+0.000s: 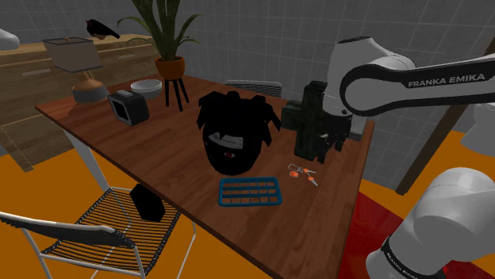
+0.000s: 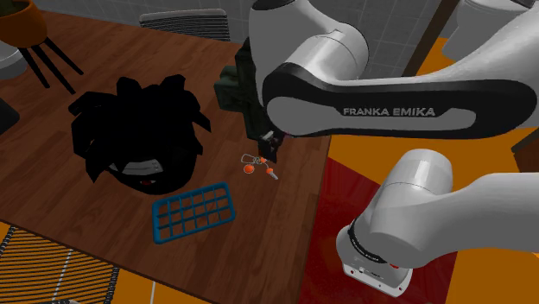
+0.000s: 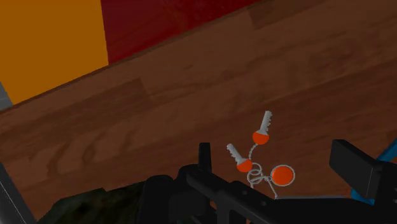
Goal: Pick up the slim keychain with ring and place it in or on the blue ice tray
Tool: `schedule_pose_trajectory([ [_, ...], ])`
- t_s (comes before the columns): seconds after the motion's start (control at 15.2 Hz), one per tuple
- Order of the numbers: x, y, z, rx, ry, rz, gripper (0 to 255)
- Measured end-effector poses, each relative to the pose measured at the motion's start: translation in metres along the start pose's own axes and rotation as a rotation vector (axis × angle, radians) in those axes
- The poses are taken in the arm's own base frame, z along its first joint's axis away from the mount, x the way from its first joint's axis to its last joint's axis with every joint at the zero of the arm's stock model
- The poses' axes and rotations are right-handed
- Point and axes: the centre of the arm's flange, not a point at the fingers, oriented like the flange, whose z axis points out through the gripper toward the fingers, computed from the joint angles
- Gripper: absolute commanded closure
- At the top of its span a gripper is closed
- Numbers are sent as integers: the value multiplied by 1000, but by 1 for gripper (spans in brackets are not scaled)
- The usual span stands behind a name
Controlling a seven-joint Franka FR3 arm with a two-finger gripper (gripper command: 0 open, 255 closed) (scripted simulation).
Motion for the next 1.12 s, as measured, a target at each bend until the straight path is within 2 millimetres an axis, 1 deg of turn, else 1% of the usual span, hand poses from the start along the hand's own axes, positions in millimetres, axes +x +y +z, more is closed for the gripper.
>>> schedule_pose_trajectory([
  [0.2, 9, -2, 35, 26, 28, 14, 0],
  [0.33, 15, -9, 60, 44, 46, 23, 0],
  [0.53, 21, -12, 78, 54, 61, 29, 0],
  [0.86, 21, -14, 106, 55, 63, 30, 0],
  [1.12, 22, -15, 113, 55, 64, 30, 0],
])
